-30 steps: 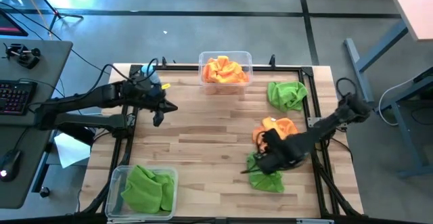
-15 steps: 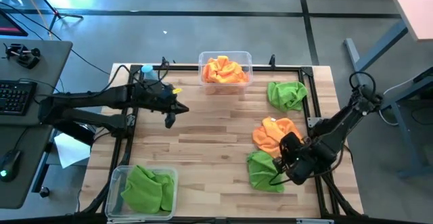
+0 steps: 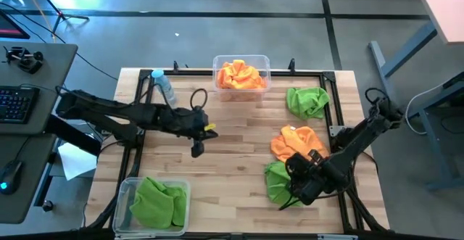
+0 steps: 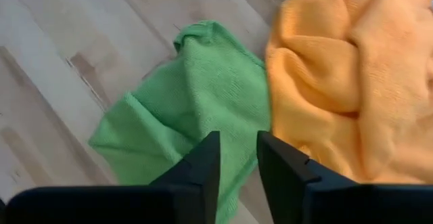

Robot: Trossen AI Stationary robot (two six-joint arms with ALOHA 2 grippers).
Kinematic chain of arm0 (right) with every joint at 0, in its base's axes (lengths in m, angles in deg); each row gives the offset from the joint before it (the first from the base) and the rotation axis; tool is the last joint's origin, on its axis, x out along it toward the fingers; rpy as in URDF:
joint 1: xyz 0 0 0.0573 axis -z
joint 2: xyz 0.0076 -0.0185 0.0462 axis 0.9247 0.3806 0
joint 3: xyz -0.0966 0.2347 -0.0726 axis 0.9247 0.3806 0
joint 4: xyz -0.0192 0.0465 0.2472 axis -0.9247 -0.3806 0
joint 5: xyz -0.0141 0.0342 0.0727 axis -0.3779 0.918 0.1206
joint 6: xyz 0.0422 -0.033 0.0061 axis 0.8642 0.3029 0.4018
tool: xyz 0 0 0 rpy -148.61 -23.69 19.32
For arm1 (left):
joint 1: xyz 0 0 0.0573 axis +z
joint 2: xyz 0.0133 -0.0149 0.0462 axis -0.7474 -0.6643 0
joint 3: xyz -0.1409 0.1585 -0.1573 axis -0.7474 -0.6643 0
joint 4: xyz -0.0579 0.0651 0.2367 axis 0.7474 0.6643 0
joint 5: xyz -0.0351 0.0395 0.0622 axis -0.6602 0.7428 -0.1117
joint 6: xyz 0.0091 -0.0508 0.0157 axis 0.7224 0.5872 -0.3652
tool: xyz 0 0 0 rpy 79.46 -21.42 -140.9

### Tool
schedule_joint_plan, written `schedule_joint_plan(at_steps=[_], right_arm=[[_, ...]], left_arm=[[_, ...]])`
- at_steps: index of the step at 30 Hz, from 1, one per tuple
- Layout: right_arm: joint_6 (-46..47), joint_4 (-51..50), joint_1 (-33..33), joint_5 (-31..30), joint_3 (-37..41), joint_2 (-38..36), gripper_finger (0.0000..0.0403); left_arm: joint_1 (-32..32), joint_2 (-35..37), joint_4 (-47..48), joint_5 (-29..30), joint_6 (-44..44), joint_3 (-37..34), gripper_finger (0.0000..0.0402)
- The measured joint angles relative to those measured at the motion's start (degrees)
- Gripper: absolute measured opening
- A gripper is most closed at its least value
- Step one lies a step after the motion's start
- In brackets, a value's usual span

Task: Sort microfiber towel by color & place in baskets
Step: Put the green towel into the bottom transparent bin

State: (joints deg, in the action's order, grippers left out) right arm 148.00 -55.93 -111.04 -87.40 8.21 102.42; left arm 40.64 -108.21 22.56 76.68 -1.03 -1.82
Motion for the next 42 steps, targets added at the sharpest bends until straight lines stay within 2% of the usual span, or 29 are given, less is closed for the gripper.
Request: schedule_joint_plan(at_steps=[6,15,18,22,23,28,31,35,42], right_arm=[[-6.43,6.99,1.27,1.6,0.0,5.38,0.0131],[-8.59,4.11,2.57,8.63,0.0,12.75,0.0135],[-8.77,5.13,2.55,9.3,0.11,14.17,0.0109],[-8.52,6.11,1.88,9.17,1.29,14.15,0.0023],[-8.28,6.13,1.68,9.02,1.44,13.73,0.0012],[-5.81,5.21,0.69,2.17,0.11,8.14,0.0011],[-6.67,5.22,0.28,-6.96,-1.45,2.08,0.0005],[-9.14,5.17,0.25,-18.65,-2.9,-5.9,0.0005],[-20.42,10.44,0.3,-31.88,-4.26,-16.27,0.0002]], left_arm=[[-0.82,-2.3,-0.05,0.05,0.02,2.63,0.0],[-3.54,-2.18,-0.33,0.17,2.91,4.13,0.0],[-4.96,-2.65,-0.22,0.94,3.62,4.12,0.0],[-6.9,-2.59,-0.42,2.38,4.59,4.11,0.0],[-7.42,-2.61,-0.42,2.85,4.67,4.11,0.0],[-9.31,-2.62,-3.73,3.27,6.03,4.11,0.0],[-9.66,-2.64,-5.32,3.28,6.16,4.11,0.0],[-9.64,-2.64,-11.06,2.41,10.67,4.11,0.0],[-9.3,-3.39,-19.05,3.6,5.17,4.05,0.001]])
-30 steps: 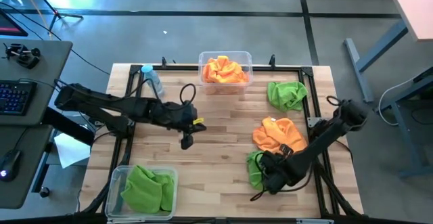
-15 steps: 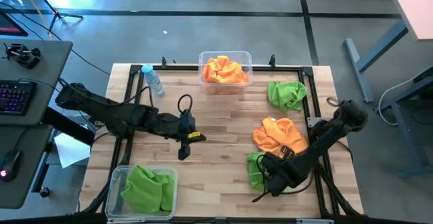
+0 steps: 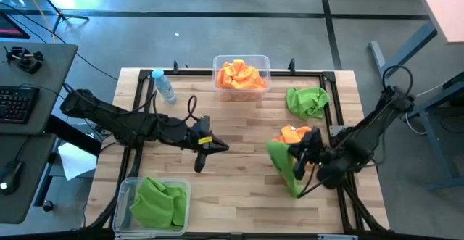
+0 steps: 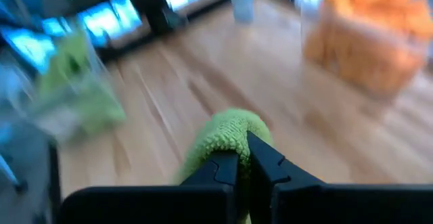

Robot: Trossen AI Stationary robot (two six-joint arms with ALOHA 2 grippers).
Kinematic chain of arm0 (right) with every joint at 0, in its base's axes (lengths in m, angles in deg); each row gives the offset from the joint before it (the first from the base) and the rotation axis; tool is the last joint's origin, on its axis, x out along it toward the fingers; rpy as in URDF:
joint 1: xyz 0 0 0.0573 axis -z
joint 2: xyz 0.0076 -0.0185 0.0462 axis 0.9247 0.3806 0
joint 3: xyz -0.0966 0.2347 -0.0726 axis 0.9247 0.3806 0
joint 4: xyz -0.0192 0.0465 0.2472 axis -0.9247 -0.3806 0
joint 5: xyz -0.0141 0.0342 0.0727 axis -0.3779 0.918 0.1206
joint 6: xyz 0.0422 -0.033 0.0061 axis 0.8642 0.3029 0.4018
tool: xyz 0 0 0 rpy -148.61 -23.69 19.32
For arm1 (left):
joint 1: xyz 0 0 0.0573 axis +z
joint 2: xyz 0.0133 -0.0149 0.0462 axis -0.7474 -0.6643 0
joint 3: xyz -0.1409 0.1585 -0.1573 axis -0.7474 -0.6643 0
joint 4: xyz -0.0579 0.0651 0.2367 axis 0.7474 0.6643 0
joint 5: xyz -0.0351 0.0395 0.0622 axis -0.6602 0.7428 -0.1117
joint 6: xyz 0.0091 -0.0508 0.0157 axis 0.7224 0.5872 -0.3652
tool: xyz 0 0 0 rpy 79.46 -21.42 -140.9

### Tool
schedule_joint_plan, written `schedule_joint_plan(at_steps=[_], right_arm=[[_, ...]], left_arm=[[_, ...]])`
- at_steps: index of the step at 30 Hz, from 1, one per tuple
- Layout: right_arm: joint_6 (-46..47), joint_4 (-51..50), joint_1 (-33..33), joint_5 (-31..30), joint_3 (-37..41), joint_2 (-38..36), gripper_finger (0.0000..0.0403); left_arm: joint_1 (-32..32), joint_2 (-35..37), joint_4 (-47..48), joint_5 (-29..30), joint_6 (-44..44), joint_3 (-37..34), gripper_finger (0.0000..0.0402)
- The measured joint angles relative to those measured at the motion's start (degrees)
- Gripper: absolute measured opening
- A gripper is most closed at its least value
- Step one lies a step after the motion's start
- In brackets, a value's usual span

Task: Sort microfiber towel by color & place in baskets
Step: Put the green towel into the bottom transparent bin

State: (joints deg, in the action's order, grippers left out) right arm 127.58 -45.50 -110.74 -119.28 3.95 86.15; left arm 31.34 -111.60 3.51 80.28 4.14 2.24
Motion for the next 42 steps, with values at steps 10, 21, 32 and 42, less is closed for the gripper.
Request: schedule_joint_plan(at_steps=[10,21,32,42], right_arm=[[-38.59,32.09,6.37,3.24,-0.04,-3.53,0.0001],[-44.92,39.97,18.1,24.44,-0.04,-2.1,0.0],[-56.2,62.65,26.26,40.04,-0.04,6.08,0.0],[-57.37,65.06,27.1,42.23,-0.04,7.02,0.0]], left_arm=[[1.24,-2.22,-14.69,2.42,-16.28,-0.01,0.0122],[2.72,-2.22,-24.88,3.13,-25.7,-0.01,0.0222],[3.18,-6.2,-24.88,2.25,-21.87,0.04,0.0227],[3.14,-8.81,-23.56,2.25,-18.71,0.01,0.014]])
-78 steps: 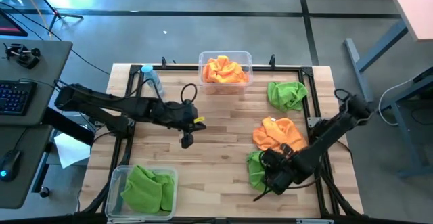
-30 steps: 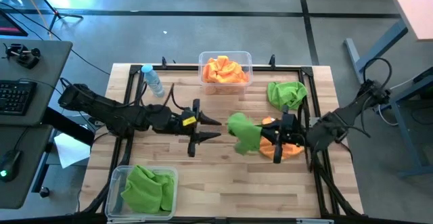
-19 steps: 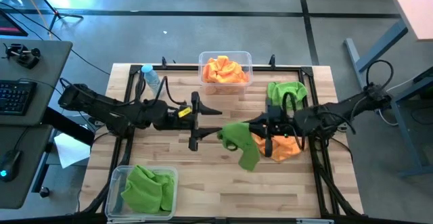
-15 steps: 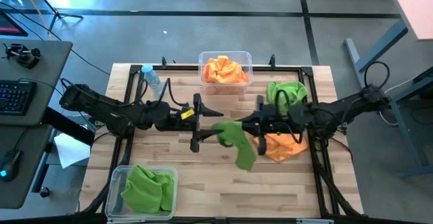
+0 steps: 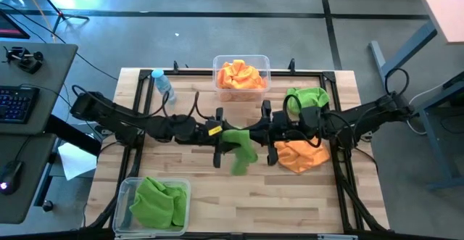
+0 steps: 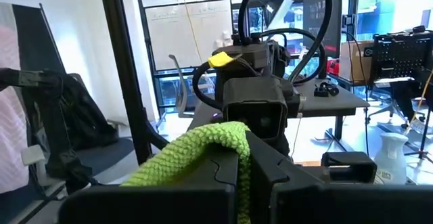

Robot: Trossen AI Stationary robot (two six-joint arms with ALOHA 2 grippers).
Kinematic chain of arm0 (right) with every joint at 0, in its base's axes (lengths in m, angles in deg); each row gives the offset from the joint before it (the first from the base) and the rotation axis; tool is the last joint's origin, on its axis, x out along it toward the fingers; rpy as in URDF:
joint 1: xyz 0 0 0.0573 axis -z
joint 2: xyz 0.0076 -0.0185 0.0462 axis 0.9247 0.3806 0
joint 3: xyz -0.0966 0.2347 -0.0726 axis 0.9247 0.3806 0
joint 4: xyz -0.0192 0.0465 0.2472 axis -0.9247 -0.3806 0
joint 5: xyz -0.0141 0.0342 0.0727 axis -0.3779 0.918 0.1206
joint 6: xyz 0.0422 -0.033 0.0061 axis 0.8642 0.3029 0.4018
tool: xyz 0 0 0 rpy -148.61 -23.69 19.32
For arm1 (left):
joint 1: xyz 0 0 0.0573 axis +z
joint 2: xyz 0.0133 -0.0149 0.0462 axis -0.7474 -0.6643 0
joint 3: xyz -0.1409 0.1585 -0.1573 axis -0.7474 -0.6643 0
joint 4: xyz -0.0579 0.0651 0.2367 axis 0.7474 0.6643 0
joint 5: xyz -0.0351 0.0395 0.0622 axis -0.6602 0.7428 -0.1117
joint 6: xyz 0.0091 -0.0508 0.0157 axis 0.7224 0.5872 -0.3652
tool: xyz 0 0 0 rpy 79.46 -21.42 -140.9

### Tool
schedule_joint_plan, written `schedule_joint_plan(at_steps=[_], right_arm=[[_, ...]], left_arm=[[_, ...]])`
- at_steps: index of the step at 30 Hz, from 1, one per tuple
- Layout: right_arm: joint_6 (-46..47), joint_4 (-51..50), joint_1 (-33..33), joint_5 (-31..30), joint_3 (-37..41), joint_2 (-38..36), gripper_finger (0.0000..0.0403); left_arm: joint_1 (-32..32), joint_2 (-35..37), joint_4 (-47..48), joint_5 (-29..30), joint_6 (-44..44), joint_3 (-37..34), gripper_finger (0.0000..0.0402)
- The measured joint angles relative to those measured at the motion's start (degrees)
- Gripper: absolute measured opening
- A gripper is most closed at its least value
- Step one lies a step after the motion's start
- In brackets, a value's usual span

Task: Sort microfiber towel by color & place in baskets
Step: Put the green towel into the bottom transparent bin

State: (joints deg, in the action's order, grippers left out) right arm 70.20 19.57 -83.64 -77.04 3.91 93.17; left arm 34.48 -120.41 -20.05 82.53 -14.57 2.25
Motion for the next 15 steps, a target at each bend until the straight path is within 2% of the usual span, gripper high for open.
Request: schedule_joint_plan(at_steps=[3,4,7,11,15], right_arm=[[0.25,-0.03,0.0,-0.56,0.0,0.0,0.0],[0.53,-0.09,0.0,-2.18,0.0,0.0,0.0],[4.05,-2.51,-0.11,-8.64,0.0,-0.35,0.0002],[7.85,-11.9,-0.19,-10.23,0.0,-2.42,0.0028],[12.03,-22.09,-1.02,-10.27,0.0,-6.09,0.0073]], left_arm=[[0.0,1.12,3.02,-0.14,0.02,0.0,0.0038],[0.0,1.59,4.06,-0.33,0.08,0.0,0.002],[-0.04,2.88,6.09,-0.44,-0.36,0.0,0.0016],[-0.17,5.26,8.21,0.27,-0.16,-0.02,0.0003],[-1.11,8.42,10.93,3.27,7.06,0.02,0.0002]])
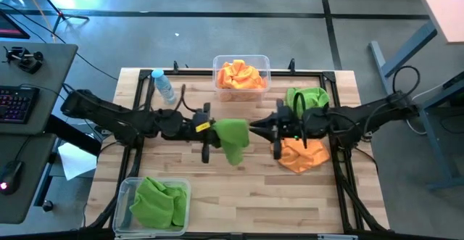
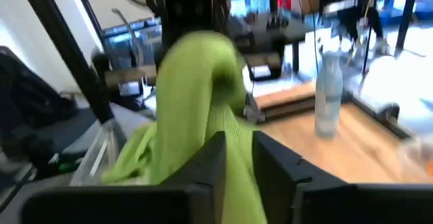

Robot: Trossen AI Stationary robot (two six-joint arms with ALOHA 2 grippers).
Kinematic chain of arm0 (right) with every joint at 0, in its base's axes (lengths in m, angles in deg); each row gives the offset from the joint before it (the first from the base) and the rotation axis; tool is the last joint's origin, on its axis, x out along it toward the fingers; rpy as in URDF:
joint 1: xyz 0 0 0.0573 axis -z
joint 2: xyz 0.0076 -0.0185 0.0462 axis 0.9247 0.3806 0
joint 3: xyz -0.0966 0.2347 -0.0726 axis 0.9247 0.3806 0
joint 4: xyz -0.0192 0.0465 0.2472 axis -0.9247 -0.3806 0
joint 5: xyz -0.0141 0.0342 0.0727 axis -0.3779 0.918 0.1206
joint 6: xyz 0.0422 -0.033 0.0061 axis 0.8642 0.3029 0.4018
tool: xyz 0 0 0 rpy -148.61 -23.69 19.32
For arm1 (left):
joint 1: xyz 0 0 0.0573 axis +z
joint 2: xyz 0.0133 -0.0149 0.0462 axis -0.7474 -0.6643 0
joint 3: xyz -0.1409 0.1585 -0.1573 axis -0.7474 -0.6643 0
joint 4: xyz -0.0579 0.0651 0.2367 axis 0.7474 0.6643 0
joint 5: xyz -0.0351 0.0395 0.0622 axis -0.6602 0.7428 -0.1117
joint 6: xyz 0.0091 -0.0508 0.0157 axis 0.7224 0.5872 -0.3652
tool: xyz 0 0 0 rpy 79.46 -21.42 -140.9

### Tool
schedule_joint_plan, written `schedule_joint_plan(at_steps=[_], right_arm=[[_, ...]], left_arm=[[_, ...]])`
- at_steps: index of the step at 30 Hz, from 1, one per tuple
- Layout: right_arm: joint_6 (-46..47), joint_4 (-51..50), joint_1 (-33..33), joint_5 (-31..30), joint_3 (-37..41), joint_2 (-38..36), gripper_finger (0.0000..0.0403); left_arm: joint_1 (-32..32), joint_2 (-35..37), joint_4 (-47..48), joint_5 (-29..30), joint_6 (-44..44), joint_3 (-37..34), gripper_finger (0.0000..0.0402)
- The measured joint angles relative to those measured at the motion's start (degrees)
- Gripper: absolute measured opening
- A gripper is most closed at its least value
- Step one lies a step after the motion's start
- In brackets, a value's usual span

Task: Sort microfiber towel by color & place in baskets
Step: Put the green towel into the bottom transparent bin

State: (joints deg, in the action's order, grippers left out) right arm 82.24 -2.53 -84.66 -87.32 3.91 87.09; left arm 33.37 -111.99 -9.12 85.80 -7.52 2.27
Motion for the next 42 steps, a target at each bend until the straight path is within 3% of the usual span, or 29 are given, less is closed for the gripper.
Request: schedule_joint_plan(at_steps=[3,9,13,17,21,30,42], right_arm=[[5.1,-8.37,-0.72,-0.02,0.0,-2.9,0.0102],[16.63,-22.79,-1.89,-0.06,0.0,-5.87,0.0123],[22.24,-29.12,-2.64,-1.16,0.0,-5.87,0.012],[26.97,-33.83,-3.94,-6.08,0.0,-5.87,0.0112],[32.46,-37.71,-5.2,-10.11,0.13,-5.87,0.0102],[42.57,-45.17,-7.31,-10.58,0.22,-3.29,0.0082],[50.41,-44.44,-8.12,-10.15,0.24,4.11,0.008]], left_arm=[[-2.03,2.21,12.12,4.01,5.02,3.48,0.0001],[-8.32,1.27,43.58,14.2,14.66,19.06,0.0001],[-11.58,-0.22,54.33,16.11,23.47,27.23,0.0001],[-14.8,-1.42,63.59,16.72,34.23,33.33,0.0],[-18.24,-1.58,73.36,14.46,47.29,38.45,0.0],[-27.73,-1.71,91.71,5.58,77.29,42.23,0.0],[-40.75,-11.9,94.82,-5.41,97.48,42.21,0.0]])
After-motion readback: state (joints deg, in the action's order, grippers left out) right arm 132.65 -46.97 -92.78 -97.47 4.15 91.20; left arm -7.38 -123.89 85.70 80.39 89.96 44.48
